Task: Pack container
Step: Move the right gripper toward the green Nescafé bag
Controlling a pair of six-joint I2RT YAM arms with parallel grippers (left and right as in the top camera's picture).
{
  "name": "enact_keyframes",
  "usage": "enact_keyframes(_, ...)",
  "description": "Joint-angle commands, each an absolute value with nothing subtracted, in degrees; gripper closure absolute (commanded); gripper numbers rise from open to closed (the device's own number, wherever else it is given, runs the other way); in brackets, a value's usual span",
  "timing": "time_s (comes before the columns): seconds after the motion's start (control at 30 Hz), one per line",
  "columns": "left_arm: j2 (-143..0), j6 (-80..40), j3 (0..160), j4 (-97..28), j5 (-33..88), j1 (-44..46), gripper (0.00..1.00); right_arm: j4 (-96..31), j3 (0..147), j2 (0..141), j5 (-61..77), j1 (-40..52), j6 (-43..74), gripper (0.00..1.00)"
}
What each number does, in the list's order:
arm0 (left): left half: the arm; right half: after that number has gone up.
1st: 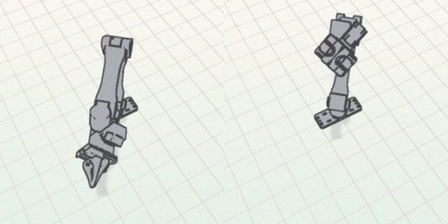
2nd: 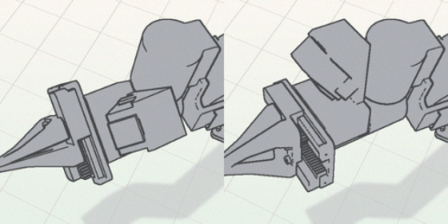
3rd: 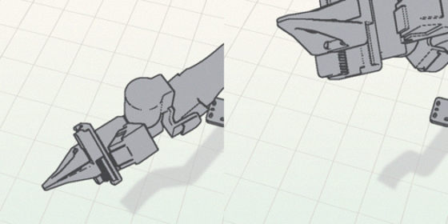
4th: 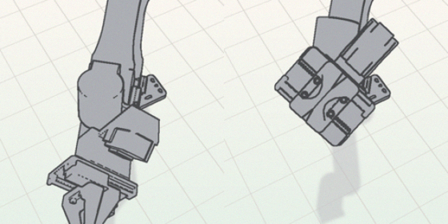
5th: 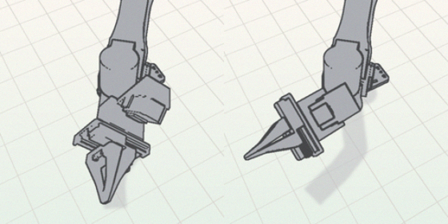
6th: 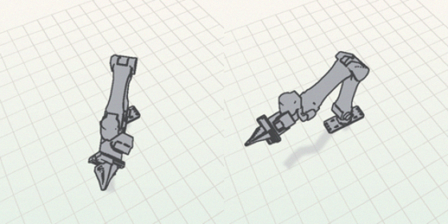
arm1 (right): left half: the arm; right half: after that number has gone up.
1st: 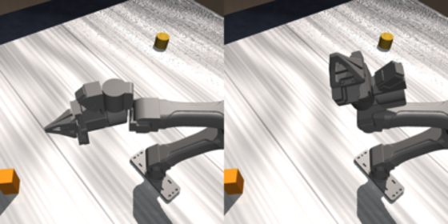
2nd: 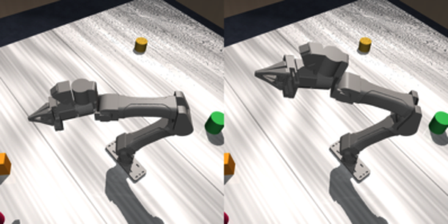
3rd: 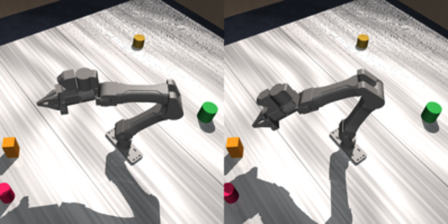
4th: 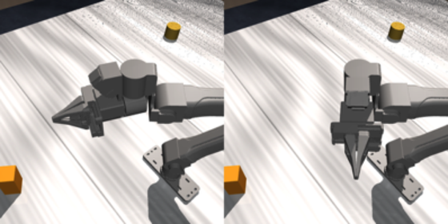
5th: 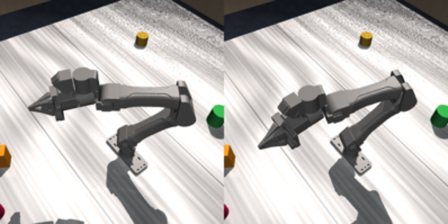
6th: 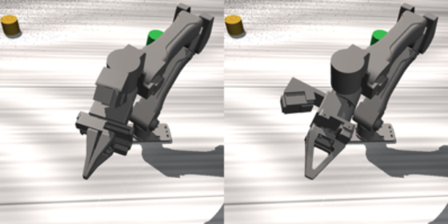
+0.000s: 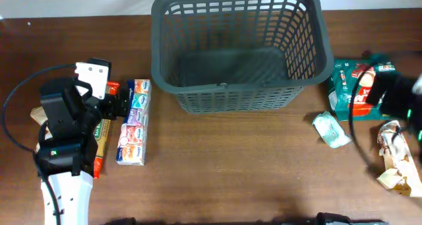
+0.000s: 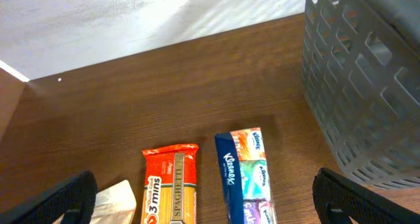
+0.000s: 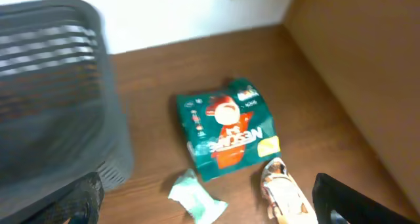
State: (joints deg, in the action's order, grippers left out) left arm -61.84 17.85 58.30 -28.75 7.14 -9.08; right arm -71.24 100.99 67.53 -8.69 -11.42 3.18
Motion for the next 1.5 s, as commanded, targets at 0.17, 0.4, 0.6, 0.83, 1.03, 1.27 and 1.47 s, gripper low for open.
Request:
enact_keyframes(0.17,-62.13,18.52,59.51,-29.21,8.34,-9.28,0.01,-70.89,104.77,83.33,6.83,-25.85,1.74,0.01)
enact_keyframes(0.4,-62.13,18.52,59.51,-29.21,8.34,-9.28,0.01,-67.31,106.45,96.77,17.39,-35.31,-1.76,0.01)
enact_keyframes(0.6,-62.13,18.52,59.51,-29.23,8.34,-9.28,0.01,-67.07,112.20,109.47,33.63,-40.91,-7.31,0.01)
enact_keyframes(0.83,-62.13,18.52,59.51,-29.21,8.34,-9.28,0.01,-67.02,112.31,117.01,32.12,-42.13,-8.56,0.01)
enact_keyframes(1.03,-62.13,18.52,59.51,-29.21,8.34,-9.28,0.01,-64.77,112.31,120.16,25.67,-42.02,-8.82,0.00)
enact_keyframes(1.27,-62.13,18.52,59.51,-29.21,8.34,-9.28,0.01,-60.51,112.29,121.60,22.26,-41.91,-12.53,0.04)
enact_keyframes(1.47,-62.13,18.52,59.51,-29.21,8.34,-9.28,0.01,-58.37,112.29,123.92,17.47,-41.69,-15.05,0.01)
